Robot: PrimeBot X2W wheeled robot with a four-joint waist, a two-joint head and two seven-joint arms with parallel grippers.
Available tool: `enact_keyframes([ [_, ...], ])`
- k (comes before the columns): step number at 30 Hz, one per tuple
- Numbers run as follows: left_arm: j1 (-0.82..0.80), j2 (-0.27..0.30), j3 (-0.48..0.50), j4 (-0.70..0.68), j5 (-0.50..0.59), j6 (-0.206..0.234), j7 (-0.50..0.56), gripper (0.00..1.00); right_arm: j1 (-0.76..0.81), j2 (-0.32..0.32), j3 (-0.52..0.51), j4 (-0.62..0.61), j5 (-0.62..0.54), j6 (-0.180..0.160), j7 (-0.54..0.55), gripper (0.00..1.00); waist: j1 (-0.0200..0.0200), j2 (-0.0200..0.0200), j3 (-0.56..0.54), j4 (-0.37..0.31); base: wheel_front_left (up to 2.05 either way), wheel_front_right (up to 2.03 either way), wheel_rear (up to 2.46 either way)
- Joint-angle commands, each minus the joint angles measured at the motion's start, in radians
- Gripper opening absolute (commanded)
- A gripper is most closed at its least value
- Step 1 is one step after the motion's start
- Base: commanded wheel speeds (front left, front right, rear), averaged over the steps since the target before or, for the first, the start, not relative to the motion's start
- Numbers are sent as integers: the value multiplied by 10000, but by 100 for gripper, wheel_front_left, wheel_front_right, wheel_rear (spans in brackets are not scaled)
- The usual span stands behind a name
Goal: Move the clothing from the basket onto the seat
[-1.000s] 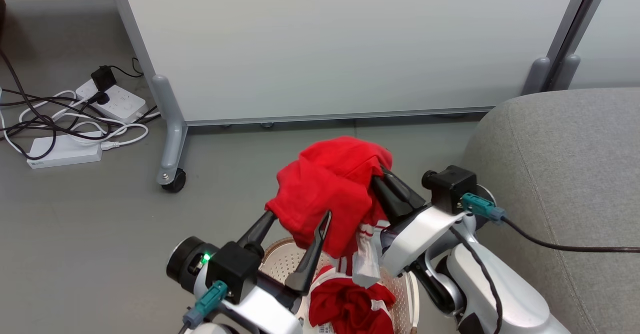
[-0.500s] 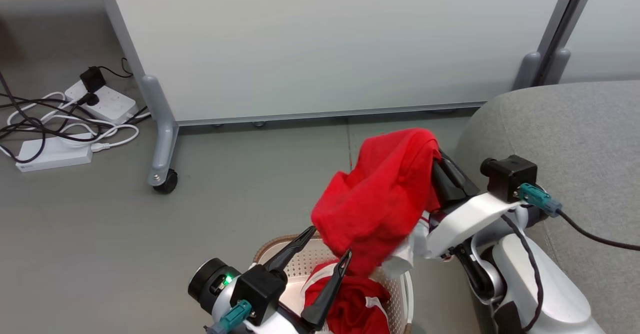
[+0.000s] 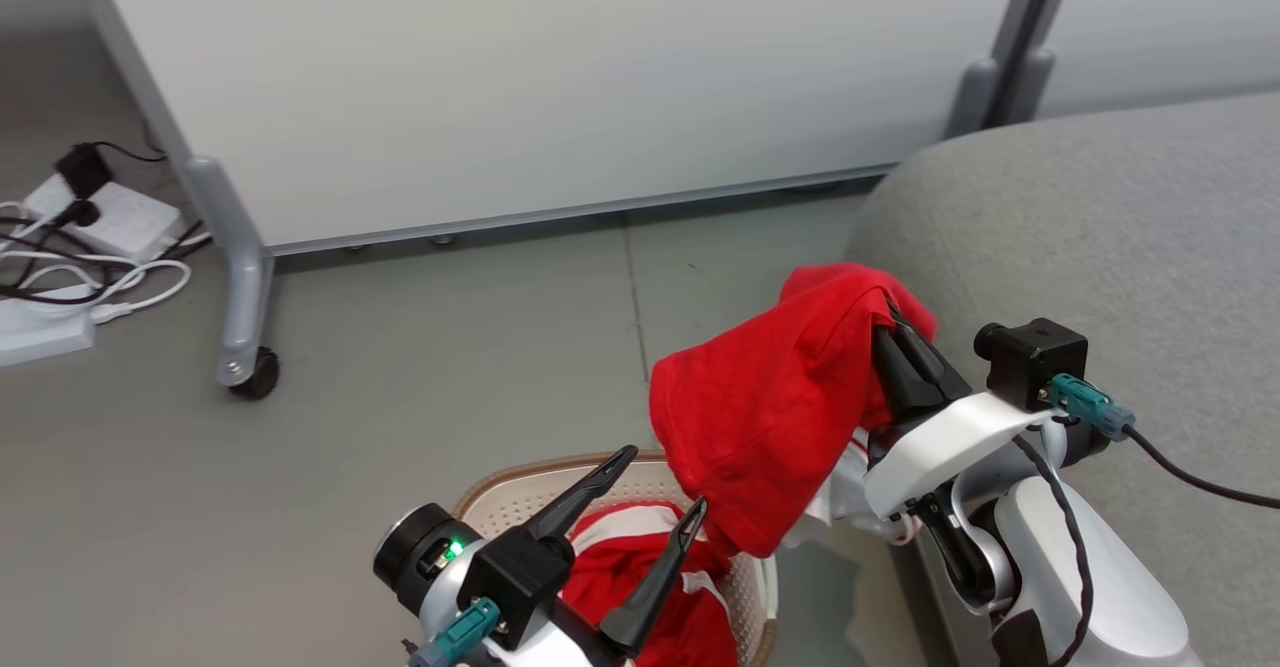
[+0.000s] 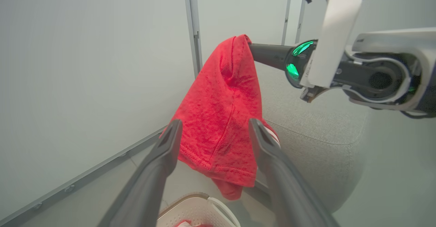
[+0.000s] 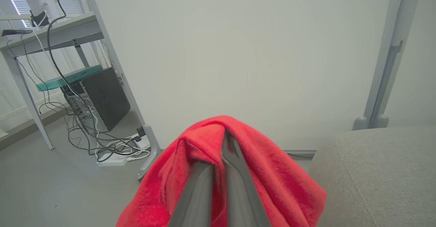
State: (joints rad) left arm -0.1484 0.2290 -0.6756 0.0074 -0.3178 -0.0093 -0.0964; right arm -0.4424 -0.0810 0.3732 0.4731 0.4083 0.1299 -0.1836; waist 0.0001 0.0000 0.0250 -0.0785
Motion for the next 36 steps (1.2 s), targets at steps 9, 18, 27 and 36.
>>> enact_keyframes([
  [9,-377,483,-23,-583,152,-176,279,100,-261,-17,-396,-40,-127,16,-163,0,-1,0,974,-1954,0,0,0],
  [18,-605,728,-234,-869,169,-421,616,100,-278,-37,-978,-5,-155,16,-386,0,-1,0,1463,-3287,0,0,0],
  [27,-692,907,-278,-1095,78,-398,863,100,86,-71,-1738,-313,-237,16,-507,0,-1,0,1786,-4376,0,0,0],
  [36,-940,1051,-342,-1283,67,-485,1075,100,91,-43,-2310,-626,-248,16,-502,0,-1,0,2041,-4798,0,0,0],
])
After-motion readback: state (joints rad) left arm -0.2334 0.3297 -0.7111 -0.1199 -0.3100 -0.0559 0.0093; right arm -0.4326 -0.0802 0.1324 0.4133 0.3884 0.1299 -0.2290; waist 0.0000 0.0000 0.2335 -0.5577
